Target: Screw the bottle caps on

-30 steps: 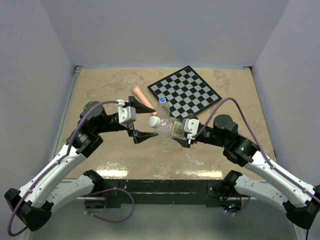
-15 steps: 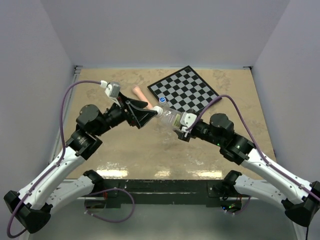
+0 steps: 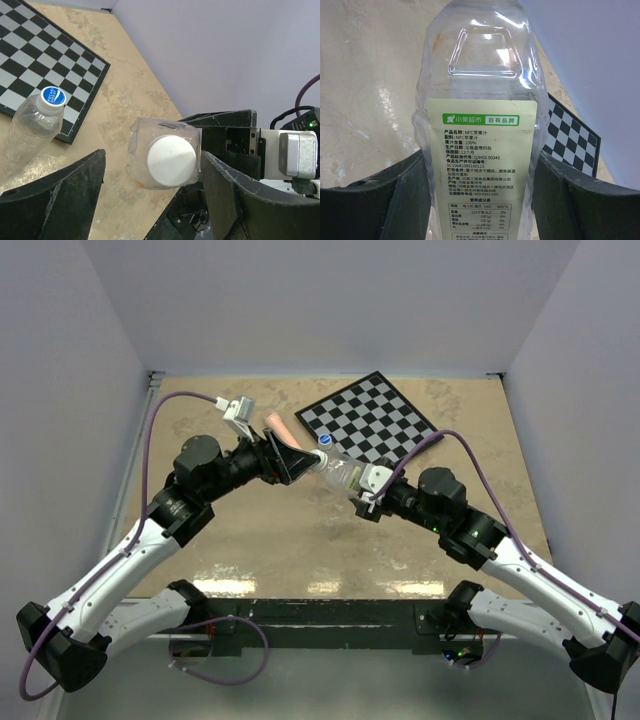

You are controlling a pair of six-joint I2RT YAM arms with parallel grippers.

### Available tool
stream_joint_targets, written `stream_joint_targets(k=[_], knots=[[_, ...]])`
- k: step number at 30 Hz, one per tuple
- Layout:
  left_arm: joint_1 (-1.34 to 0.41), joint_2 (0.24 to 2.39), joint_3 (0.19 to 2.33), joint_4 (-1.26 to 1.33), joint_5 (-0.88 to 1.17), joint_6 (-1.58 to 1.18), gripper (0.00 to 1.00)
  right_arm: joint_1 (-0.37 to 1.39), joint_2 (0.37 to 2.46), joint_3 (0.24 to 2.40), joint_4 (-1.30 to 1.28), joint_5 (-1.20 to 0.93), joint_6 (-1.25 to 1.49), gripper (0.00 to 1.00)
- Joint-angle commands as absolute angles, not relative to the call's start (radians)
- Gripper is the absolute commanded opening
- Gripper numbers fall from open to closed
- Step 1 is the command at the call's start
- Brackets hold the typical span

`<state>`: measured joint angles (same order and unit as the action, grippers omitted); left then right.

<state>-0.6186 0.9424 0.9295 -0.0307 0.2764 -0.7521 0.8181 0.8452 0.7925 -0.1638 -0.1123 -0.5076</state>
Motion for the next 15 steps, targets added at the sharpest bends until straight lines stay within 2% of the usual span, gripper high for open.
stream_joint_targets(k=[1, 15], knots=[[-0.632, 0.950, 0.968, -0.015, 0.285, -0.790, 0.79, 0.825, 0.844, 0.788, -0.110, -0.092, -0.520, 0.00], [-0.672, 0.996, 1.002, -0.015, 0.272, -0.756, 0.67, 0.825, 0.850, 0.788, -0.110, -0.101, -0.520, 0.00]])
